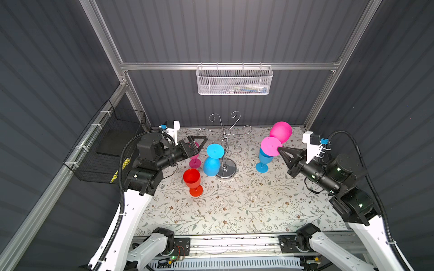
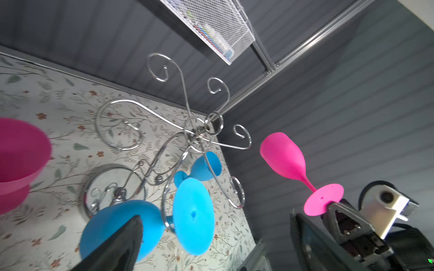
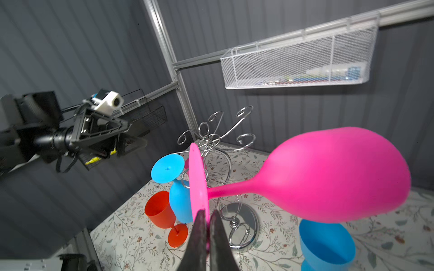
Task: Take the wine glass off the wine glass rack
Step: Pick up the wine glass from the wine glass rack.
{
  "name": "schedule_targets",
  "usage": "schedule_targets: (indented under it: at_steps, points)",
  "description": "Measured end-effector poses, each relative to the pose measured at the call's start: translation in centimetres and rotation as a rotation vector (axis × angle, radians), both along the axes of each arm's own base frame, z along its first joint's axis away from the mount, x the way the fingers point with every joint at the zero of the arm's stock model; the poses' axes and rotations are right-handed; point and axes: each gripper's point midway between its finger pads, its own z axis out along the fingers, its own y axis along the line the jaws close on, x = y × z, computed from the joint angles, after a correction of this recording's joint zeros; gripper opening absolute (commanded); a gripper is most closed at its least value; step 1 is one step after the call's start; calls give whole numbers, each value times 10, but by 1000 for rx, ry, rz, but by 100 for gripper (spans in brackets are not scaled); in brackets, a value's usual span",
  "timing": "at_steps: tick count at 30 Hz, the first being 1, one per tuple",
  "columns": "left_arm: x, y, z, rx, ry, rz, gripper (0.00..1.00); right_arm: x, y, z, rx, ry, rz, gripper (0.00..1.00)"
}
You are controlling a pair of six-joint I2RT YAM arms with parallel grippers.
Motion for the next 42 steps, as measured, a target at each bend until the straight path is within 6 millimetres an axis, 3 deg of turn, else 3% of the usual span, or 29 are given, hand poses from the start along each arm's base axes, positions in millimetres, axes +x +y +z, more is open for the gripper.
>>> schedule_targets:
  at_steps: [6,10,16,22,29,42]
  points:
    - [-5,-29,24,-119,-21,-141,99,-27,18,6,-125,-177,173,0]
    - [-25,-71,29,-133,-29,-298,98,-44,30,12,-175,-274,267,0]
    - [-45,-121,24,-143,-18,-467,88,-67,50,23,-259,-419,375,0]
    - [-61,-155,18,-134,-11,-569,77,-72,63,22,-339,-484,422,0]
    - [-75,-167,22,-141,-44,-619,70,-65,64,16,-405,-499,395,0]
    - [-87,-164,45,-191,-132,-627,52,-64,65,11,-445,-508,381,0]
